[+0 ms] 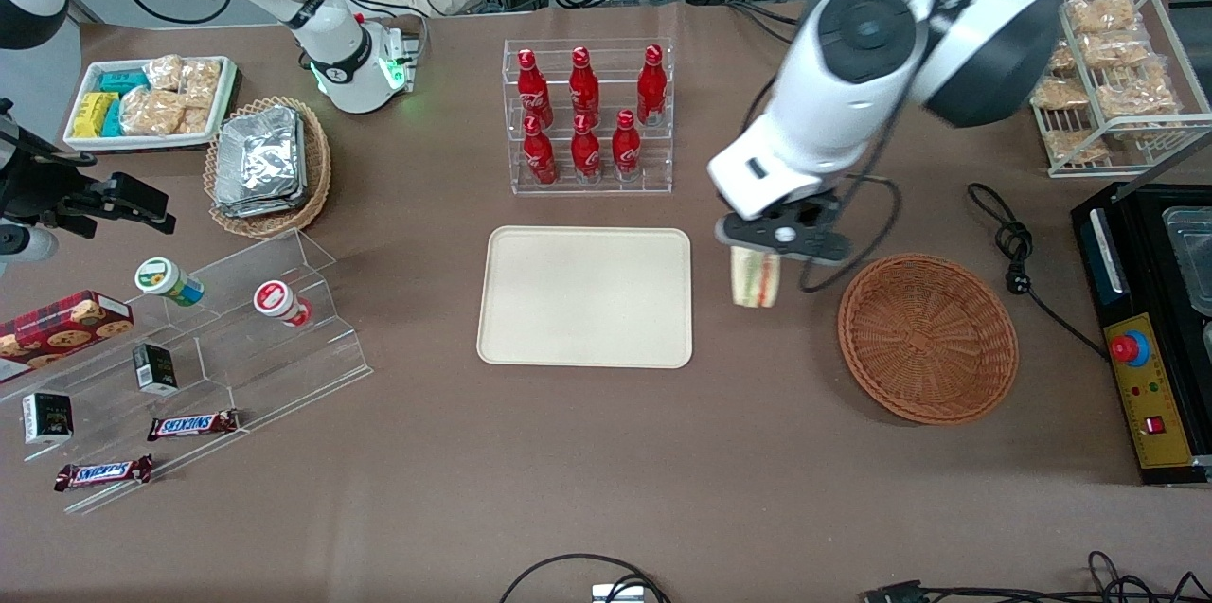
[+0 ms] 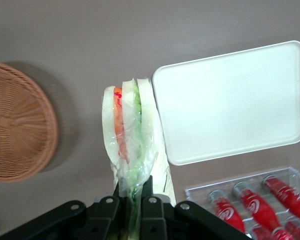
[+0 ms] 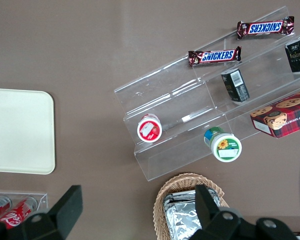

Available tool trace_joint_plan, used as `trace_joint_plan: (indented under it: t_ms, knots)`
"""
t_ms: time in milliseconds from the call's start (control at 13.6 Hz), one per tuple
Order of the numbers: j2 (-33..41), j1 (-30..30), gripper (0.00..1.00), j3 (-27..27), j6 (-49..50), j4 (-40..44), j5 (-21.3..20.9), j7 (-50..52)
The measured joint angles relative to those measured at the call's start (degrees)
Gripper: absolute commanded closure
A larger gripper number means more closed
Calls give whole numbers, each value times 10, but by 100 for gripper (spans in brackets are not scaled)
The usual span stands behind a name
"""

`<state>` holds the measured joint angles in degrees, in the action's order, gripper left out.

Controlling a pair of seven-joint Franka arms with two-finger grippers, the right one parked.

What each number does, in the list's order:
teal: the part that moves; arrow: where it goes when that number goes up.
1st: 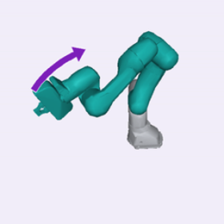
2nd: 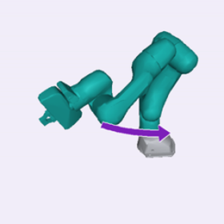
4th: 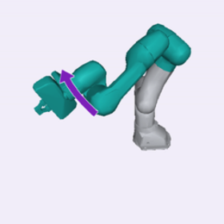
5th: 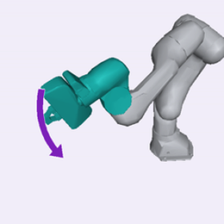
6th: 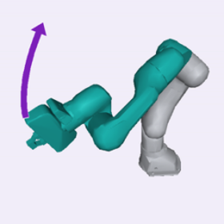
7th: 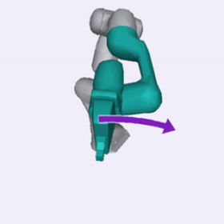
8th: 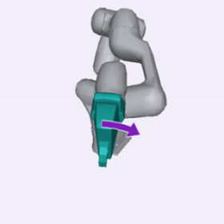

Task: Place sandwich from basket to tray
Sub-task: 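Carry the sandwich with the left gripper over the cream tray, then lower the sandwich onto the tray and open the left gripper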

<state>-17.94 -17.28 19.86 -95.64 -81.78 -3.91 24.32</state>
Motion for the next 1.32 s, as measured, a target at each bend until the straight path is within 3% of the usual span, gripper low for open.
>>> trace_joint_plan:
  t_ms: [367,587,807,1321]
  knots:
    - [-100,-24,100,61,-72,-1,-119,130]
    - [-169,-45,100,64,-143,-13,-184,158]
    - [-219,-50,100,65,-209,-37,-208,167]
    - [-223,-50,100,68,-229,-78,-234,202]
